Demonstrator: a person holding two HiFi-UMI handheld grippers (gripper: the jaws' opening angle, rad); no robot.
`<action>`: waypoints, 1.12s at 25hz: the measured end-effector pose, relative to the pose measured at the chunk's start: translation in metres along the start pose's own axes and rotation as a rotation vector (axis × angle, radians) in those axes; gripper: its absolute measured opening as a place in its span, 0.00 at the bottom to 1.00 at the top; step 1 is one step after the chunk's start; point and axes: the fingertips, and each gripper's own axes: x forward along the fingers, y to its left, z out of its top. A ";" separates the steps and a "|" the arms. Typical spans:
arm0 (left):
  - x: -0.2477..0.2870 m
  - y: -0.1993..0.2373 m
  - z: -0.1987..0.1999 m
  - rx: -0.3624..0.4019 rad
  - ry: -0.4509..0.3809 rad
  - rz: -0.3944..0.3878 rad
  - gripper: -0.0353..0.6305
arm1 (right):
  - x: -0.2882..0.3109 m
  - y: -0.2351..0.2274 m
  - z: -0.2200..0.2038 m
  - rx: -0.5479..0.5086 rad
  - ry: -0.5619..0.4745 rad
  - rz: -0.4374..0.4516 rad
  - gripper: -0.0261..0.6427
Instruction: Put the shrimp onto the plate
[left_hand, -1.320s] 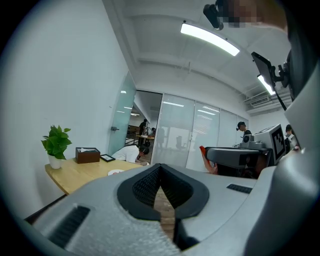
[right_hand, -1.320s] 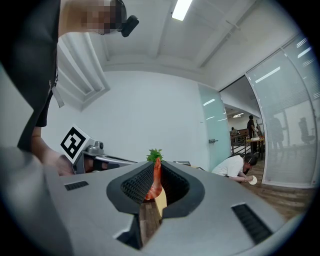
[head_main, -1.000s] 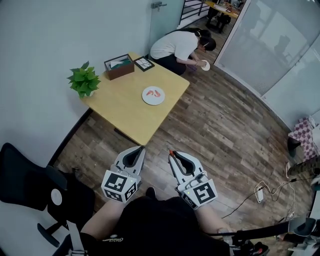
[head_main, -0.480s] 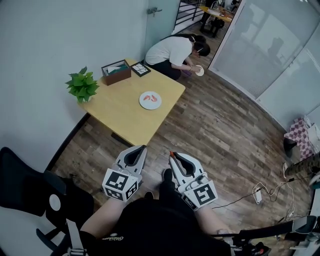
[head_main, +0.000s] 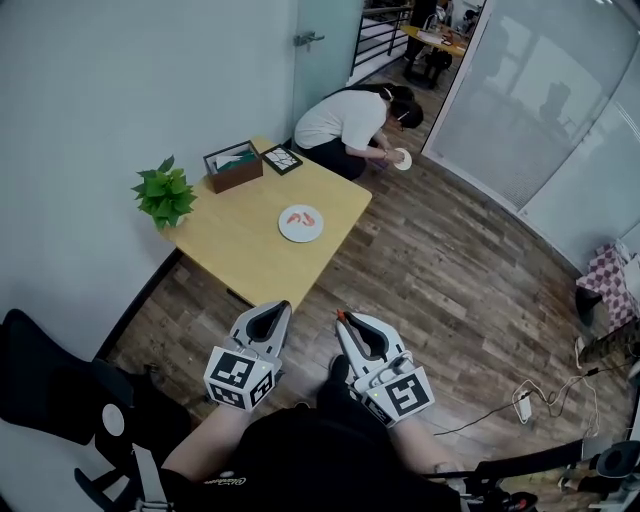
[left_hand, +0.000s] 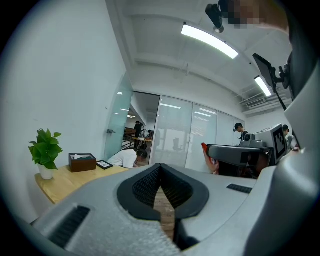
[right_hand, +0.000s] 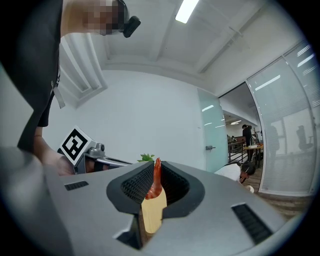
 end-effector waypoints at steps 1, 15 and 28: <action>0.006 0.002 0.000 0.000 0.003 0.002 0.05 | 0.002 -0.006 -0.001 0.003 0.003 0.000 0.10; 0.138 0.025 0.028 0.017 0.008 0.052 0.05 | 0.051 -0.142 0.001 0.030 -0.021 0.026 0.10; 0.235 0.018 0.049 0.027 -0.003 0.118 0.05 | 0.074 -0.247 0.006 0.039 -0.038 0.094 0.10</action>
